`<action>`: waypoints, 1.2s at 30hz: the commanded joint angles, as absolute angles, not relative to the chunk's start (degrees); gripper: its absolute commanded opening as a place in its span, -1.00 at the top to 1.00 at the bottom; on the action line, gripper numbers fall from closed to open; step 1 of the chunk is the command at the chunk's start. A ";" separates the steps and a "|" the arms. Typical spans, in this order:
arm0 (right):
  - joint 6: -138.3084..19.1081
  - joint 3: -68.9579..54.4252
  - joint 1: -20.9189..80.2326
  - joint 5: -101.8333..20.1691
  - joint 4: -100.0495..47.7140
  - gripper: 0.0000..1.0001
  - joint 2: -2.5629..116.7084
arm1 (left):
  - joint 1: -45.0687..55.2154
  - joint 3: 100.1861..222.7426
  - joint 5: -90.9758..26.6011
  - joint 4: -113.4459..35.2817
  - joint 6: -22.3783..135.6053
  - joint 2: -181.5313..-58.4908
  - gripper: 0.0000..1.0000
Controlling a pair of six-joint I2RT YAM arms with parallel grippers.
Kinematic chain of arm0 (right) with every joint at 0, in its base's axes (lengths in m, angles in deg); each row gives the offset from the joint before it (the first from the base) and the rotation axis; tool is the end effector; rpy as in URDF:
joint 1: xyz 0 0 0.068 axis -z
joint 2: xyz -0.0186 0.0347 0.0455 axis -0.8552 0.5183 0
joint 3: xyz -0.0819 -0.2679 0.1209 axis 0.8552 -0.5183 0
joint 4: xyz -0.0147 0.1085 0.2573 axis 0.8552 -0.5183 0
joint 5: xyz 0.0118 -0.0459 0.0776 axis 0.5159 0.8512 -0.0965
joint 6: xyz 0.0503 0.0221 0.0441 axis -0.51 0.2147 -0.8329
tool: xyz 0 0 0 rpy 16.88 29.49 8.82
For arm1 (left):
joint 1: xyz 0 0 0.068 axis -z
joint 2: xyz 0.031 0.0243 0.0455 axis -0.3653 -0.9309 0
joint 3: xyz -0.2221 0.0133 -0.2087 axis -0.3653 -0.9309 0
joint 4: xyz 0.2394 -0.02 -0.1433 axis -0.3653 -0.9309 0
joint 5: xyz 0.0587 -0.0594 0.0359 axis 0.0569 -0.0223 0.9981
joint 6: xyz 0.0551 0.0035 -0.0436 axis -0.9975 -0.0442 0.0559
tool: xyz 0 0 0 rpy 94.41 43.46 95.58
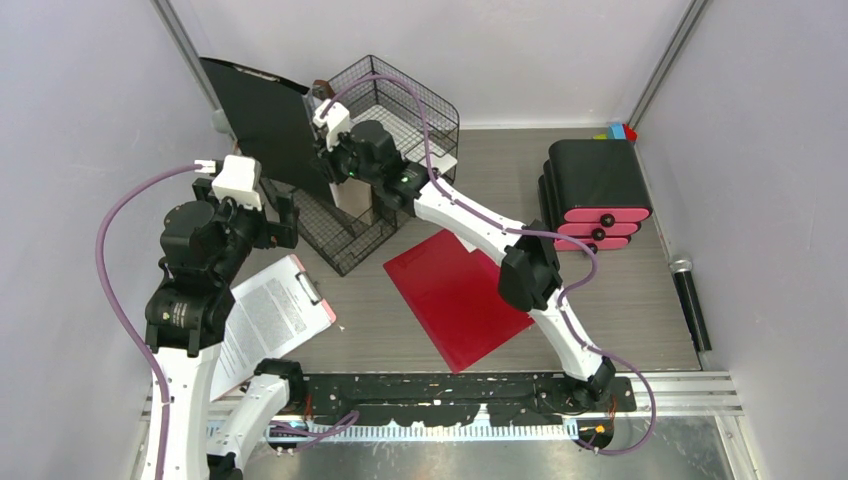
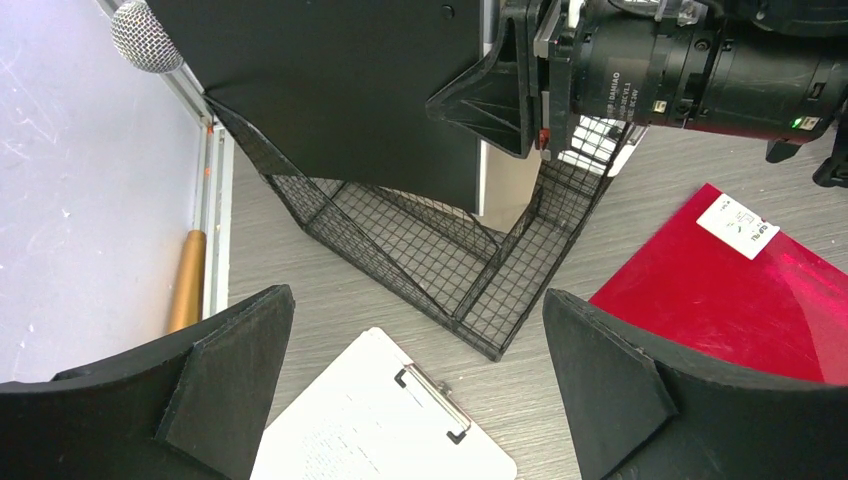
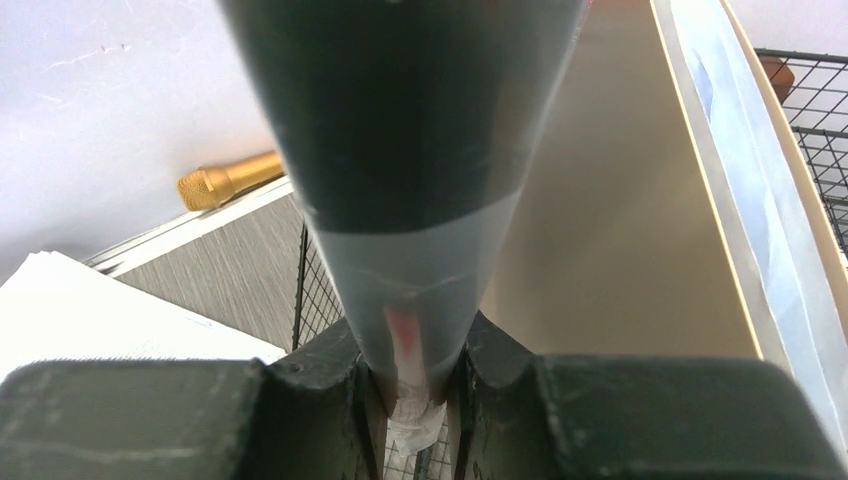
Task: Organize the desk
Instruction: Place the folder in the storage box.
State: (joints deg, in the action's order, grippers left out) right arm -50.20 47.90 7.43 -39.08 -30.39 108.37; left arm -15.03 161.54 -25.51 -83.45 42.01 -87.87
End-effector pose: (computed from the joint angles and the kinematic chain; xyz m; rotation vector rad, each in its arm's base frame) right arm 0.3806 0.4854 0.3712 -0.8567 1.5081 0.7208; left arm 0.1328 -0.0163 0.4676 0.1676 1.7953 -0.0668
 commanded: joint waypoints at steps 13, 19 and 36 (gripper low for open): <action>-53.31 37.95 3.44 -26.29 -21.64 0.99 105.49 | -15.27 161.99 -26.43 -81.00 41.84 -86.67 -0.99; -51.76 38.41 2.98 -25.07 -20.67 1.00 106.87 | -15.27 161.89 -26.56 -81.38 41.87 -86.15 -0.99; -51.62 46.06 3.06 -23.19 -18.92 0.99 111.96 | -15.27 161.19 -26.80 -80.82 42.40 -86.44 -0.99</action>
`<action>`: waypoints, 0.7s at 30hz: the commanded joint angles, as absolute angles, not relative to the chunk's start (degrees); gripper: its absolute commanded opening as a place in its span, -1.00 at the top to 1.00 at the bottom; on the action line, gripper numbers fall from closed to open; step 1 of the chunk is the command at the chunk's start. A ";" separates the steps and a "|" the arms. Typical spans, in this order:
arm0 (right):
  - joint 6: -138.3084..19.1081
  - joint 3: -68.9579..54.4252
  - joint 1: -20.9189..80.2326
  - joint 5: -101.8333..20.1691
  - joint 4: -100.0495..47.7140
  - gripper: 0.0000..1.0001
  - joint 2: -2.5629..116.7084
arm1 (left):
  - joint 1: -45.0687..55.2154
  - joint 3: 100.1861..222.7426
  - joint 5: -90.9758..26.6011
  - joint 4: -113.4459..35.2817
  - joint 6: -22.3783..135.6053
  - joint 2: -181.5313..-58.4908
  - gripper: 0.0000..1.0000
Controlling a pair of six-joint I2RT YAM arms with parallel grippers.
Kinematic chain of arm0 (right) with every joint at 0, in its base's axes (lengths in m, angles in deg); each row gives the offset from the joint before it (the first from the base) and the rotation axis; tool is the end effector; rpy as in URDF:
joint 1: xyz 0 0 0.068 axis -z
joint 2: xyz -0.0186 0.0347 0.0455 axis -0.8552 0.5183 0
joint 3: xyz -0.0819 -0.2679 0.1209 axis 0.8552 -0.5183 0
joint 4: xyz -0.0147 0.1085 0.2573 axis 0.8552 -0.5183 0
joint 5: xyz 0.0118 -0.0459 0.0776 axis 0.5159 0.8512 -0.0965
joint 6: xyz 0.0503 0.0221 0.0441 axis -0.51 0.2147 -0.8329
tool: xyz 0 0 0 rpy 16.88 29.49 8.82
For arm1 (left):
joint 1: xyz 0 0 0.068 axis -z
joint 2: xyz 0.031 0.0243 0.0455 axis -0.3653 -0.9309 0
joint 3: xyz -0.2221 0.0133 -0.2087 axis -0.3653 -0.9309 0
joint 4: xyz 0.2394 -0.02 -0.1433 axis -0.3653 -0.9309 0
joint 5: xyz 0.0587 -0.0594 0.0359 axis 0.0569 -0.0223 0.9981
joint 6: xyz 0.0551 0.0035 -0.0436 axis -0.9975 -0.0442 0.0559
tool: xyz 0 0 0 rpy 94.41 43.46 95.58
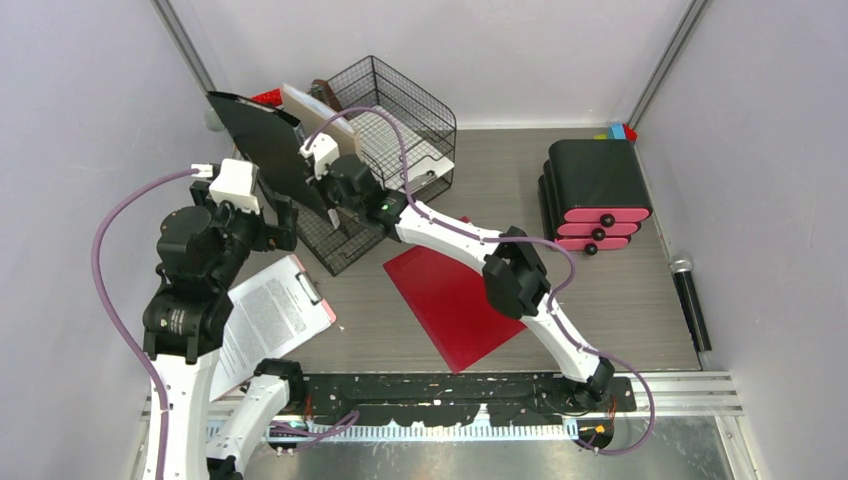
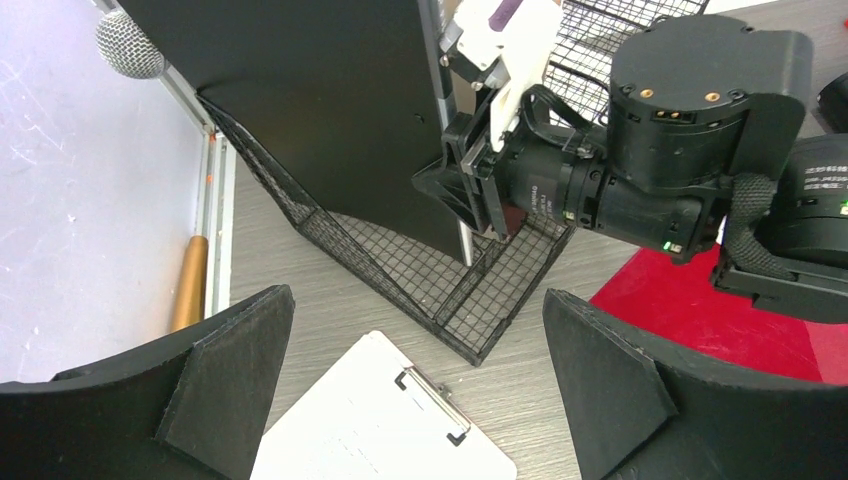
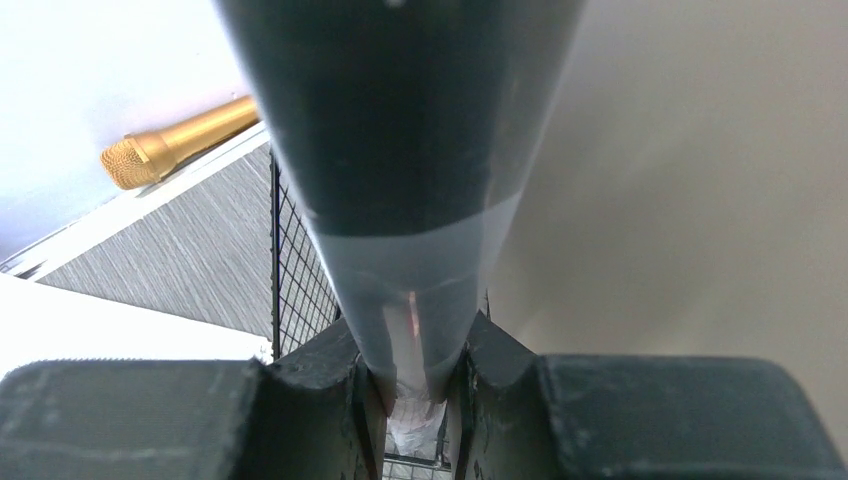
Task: Organize the desk
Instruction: Place the folder in the storage box.
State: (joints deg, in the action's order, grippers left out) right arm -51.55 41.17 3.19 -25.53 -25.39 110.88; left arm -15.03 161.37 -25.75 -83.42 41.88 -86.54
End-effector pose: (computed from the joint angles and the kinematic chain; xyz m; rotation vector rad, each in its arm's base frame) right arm 0.3621 0.5151 0.3092 -0.7631 1.6193 0.5709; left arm 0.1251 -0.0156 0.4692 0.1711 1.7741 -0.0691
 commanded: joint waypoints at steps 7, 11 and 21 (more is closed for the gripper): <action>-52.63 45.51 3.07 -22.36 -18.89 0.99 112.85 | -15.27 161.19 -26.83 -80.67 42.40 -86.53 -0.99; -52.63 41.48 2.89 -19.59 -20.03 1.00 111.81 | -15.27 161.19 -26.83 -80.73 42.40 -86.61 -0.99; -52.64 36.26 1.88 -13.88 -29.86 0.51 108.74 | -15.27 161.24 -26.92 -80.73 42.39 -86.27 -0.99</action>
